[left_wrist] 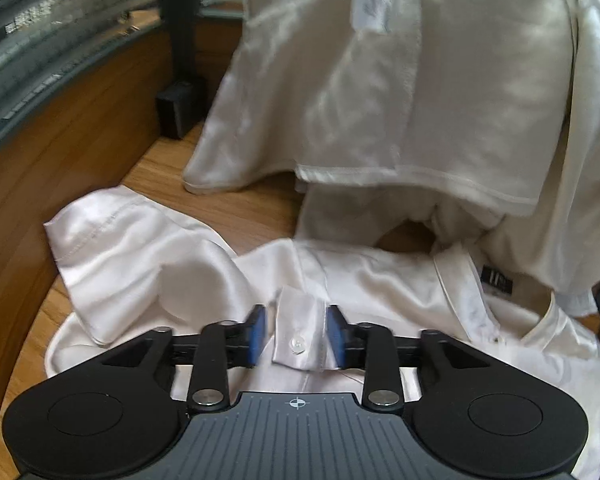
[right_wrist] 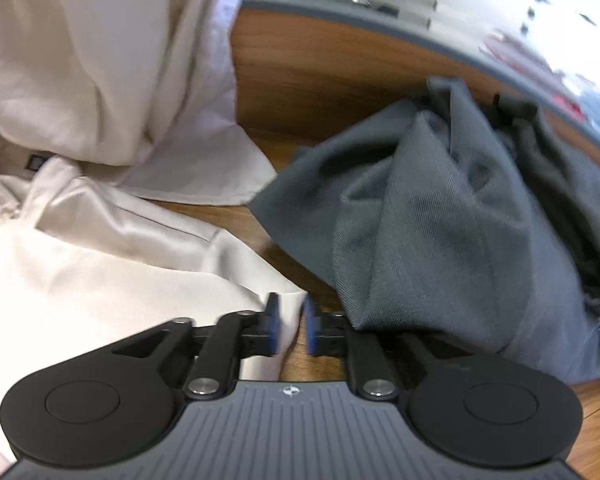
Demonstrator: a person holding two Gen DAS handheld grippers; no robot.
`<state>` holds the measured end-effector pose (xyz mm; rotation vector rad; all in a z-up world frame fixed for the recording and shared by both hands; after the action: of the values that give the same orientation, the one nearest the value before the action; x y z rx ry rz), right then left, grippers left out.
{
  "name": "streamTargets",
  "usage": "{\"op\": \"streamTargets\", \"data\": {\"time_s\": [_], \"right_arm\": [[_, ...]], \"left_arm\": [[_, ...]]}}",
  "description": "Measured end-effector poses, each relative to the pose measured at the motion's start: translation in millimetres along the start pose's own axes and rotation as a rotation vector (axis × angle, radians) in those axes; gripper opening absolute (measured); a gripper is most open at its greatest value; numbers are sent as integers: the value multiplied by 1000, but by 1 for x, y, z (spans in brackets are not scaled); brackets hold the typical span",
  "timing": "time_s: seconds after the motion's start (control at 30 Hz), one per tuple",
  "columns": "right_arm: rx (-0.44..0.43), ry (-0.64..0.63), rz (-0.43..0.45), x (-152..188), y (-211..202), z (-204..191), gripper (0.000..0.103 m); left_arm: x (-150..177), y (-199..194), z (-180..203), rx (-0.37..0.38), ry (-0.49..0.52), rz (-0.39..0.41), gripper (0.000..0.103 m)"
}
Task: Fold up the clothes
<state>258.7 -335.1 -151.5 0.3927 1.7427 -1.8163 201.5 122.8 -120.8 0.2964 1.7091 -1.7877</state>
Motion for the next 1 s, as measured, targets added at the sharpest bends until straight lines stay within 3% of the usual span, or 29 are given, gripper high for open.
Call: {"op": "streamTargets", "data": {"time_s": [0.17, 0.37, 0.5, 1.0], "right_arm": [[-47, -57, 22, 7, -39, -24, 41], [-116, -82, 0, 23, -74, -54, 48], [-144, -91, -19, 36, -91, -70, 49], [-125, -123, -55, 51, -111, -101, 54]], "left_arm": [[3, -26, -36, -53, -124, 52, 58], [9, -29, -86, -173, -234, 63, 59], [11, -18, -102, -210, -219, 67, 59], [-2, 40, -123, -229, -209, 48, 58]]}}
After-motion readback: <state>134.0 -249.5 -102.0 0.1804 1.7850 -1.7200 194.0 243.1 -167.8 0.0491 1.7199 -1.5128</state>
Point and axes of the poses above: each gripper's, at about its wrist camera, not at the fingertips, and y roughly the way its jaws point, z to its right, x to its underside, the point moved 5 cm from there along y, roughly the way its jaws point
